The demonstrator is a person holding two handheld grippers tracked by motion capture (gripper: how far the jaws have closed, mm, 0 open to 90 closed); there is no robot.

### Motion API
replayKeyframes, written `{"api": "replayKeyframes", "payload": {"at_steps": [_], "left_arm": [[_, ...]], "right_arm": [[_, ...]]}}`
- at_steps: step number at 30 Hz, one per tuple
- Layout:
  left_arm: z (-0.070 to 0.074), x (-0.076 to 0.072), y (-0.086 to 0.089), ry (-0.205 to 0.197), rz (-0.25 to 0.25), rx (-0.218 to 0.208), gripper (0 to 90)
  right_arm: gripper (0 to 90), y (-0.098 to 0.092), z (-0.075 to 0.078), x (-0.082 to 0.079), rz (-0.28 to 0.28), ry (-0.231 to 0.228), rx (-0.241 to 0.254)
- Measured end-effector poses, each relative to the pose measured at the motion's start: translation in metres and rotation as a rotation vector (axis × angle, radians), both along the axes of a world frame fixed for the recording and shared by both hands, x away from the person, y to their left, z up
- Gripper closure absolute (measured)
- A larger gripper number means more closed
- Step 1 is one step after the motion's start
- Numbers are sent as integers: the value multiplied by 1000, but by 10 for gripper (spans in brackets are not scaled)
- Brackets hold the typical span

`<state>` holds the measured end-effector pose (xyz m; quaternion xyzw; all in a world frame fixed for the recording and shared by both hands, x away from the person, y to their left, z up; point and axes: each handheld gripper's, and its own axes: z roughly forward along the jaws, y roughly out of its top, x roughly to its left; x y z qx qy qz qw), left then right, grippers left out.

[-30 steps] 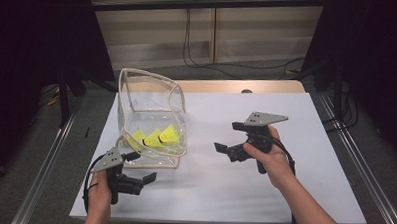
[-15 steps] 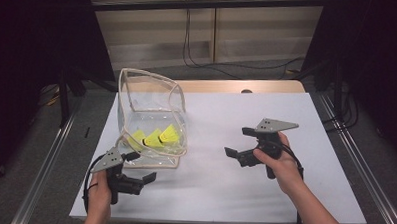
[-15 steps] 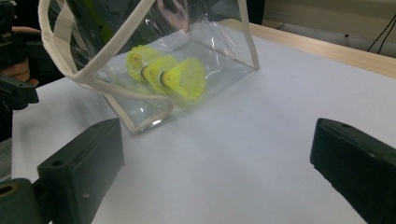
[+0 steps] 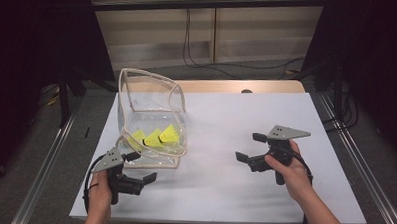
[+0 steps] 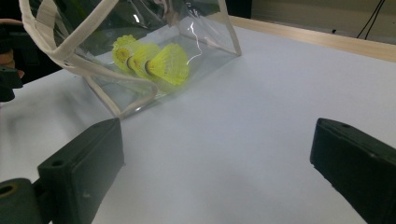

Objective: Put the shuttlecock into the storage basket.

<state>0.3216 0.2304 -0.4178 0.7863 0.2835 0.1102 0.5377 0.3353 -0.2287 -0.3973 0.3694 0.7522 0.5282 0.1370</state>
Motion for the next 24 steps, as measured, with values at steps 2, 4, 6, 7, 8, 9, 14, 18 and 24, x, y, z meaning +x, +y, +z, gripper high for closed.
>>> {"api": "replayKeyframes", "payload": {"at_steps": [2,4,6,7,8,9,14,18,24], "left_arm": [[0,0,0,1,-1,5,25],[0,0,0,-1,-5,6,25],[0,0,0,1,1,2,25],[0,0,0,1,1,3,25],[0,0,0,0,-1,6,25],[0,0,0,1,-1,6,25],[0,0,-1,-1,-5,6,25],[0,0,0,0,2,3,25],[0,0,0,-1,0,8,25]], "right_arm": [[26,-3,-2,-1,-2,3,2],[26,-6,-4,-3,-3,4,-1],[26,-8,-6,-4,-6,7,-4],[26,-9,-7,-5,-6,6,-4],[25,-11,-8,-5,-6,5,-2],[26,-12,-9,-6,-11,6,-7],[25,-17,-12,-8,-17,6,-4],[25,-20,-15,-11,-21,7,-1],[26,-27,-19,-15,-35,10,1]]}}
